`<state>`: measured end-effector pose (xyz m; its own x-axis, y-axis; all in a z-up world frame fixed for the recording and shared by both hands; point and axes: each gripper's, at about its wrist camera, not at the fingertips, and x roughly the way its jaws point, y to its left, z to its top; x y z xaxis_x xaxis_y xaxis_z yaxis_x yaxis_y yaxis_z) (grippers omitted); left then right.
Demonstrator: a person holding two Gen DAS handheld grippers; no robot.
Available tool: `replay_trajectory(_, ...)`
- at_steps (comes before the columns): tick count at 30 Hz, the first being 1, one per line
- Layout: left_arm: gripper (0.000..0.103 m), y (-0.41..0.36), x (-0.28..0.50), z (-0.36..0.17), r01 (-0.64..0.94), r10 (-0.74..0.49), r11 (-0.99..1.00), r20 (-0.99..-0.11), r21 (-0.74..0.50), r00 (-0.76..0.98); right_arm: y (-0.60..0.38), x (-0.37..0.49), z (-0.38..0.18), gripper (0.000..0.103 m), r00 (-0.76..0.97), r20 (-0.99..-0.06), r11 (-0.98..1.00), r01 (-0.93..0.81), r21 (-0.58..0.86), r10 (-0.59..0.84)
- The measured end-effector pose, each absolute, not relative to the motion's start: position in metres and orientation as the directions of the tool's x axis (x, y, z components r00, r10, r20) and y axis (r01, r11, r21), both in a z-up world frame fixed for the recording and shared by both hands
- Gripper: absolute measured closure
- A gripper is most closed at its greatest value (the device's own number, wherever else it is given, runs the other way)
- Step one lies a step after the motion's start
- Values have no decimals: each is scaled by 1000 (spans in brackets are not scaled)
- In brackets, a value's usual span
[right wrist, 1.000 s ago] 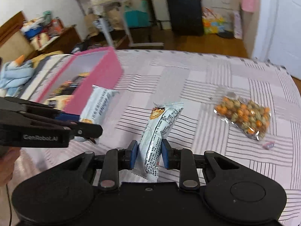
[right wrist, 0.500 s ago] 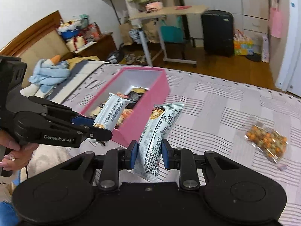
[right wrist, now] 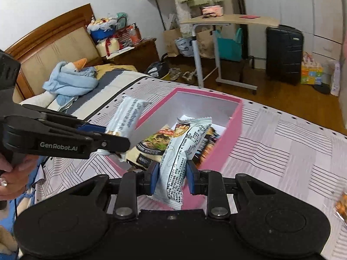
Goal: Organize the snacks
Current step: 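Lower the snack bar into the pink box and open both grippers, then move both grippers to the clear bag of coated peanuts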
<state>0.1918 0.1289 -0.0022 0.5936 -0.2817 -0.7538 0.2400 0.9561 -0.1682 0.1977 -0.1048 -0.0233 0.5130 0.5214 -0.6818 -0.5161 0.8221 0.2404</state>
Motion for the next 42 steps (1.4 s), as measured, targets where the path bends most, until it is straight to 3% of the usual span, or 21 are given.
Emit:
replay_trajectory(6,75,150,223,-23,223,-277,959,-751,-176,599,-71,232,-45,72,470,-703,810,-524,264,533)
replay_trajectory(14,75,158,264,-50,212,-296,954,-773,-211,561,-40,260,-68,71,497,-724,829,-526,189,480)
replay_trajectory(20,71,160,273,-61,184,-313,950,-783,-253,538,-50,250,-65,57,533,-690,834,-517,193,490)
replay_trajectory(23,63,160,262,-54,198,-345,939,-770,-283,537,-71,240,-51,54,545,-665,834,-503,227,510)
replay_trajectory(29,62,144,234,-27,241,-347,937,-749,-253,564,-131,208,-15,54,581,-650,860,-444,252,491)
replay_trajectory(42,58,54,177,37,405,-439,887,-683,-223,584,-256,134,56,49,715,-614,940,-297,168,336)
